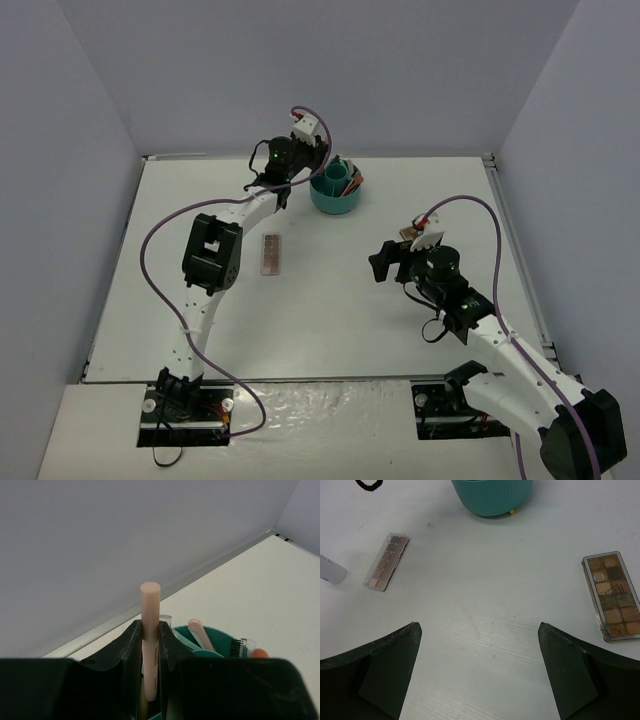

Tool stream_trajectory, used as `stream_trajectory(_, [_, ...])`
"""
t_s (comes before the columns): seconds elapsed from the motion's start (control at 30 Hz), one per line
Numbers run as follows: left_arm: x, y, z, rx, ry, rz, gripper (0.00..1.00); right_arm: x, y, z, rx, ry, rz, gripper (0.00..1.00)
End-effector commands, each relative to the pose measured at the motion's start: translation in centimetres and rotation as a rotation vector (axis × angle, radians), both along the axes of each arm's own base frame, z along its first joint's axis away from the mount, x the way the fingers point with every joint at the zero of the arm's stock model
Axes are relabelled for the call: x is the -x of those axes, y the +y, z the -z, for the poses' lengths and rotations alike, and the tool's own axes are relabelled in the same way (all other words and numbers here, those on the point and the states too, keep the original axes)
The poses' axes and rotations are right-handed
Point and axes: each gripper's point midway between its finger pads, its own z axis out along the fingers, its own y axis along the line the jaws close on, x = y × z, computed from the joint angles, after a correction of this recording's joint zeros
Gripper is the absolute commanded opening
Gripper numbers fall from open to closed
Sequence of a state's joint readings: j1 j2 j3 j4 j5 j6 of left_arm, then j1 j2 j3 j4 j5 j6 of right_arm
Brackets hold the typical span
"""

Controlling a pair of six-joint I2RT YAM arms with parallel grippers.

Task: Organize the makeup

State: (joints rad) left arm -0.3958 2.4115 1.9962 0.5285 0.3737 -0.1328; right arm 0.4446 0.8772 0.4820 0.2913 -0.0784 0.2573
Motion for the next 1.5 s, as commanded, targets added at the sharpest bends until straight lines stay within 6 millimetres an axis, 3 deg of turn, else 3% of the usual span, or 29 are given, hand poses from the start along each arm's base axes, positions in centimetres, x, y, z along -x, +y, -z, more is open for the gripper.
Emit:
stream_trajectory(0.0, [0.4, 0.8, -6.1, 0.008, -0.163, 0.003, 0.00, -1.0, 0.2, -2.3, -0.027, -0.085, 0.002, 1.00])
stream_trajectory(0.3, [0.8, 1.0, -4.6, -0.018, -0.141, 0.008, 0.05, -1.0, 0.2, -2.3, -0.028, -0.085, 0.001, 1.00])
stream_trajectory(0.53, [1.9, 1.3, -7.5, 0.002, -0.167, 0.011, 0.44, -0.9, 0.1, -2.5, -0.029, -0.091, 0.002, 1.00])
stream_trajectory(0.73, [3.4, 1.8, -9.1, 0.027, -0.176, 0.009, 0.63, -0.9, 0.1, -2.8, -0.030, -0.094, 0.004, 1.00])
stream_trajectory(0.97, [6.3, 3.9, -13.4, 0.112, -0.161, -0.058, 0.72, -1.1, -0.9, -3.1, -0.008, -0.075, 0.053, 1.00])
stream_trajectory(1.17, [9.7, 8.1, -13.8, 0.088, 0.067, -0.243, 0.86, -0.9, -1.2, -3.4, -0.002, -0.074, 0.065, 1.00])
stream_trajectory(1.2, [10.6, 8.9, -11.9, 0.046, 0.158, -0.276, 0.86, -0.9, -1.2, -3.4, -0.001, -0.073, 0.065, 1.00])
stream_trajectory(1.27, [12.5, 10.8, -11.0, 0.025, 0.260, -0.359, 0.88, -0.9, -1.2, -3.3, -0.001, -0.065, 0.063, 1.00])
stream_trajectory(1.47, [18.3, 14.6, -2.6, -0.172, 0.635, -0.485, 0.91, -0.8, -1.1, -3.2, -0.002, -0.051, 0.058, 1.00])
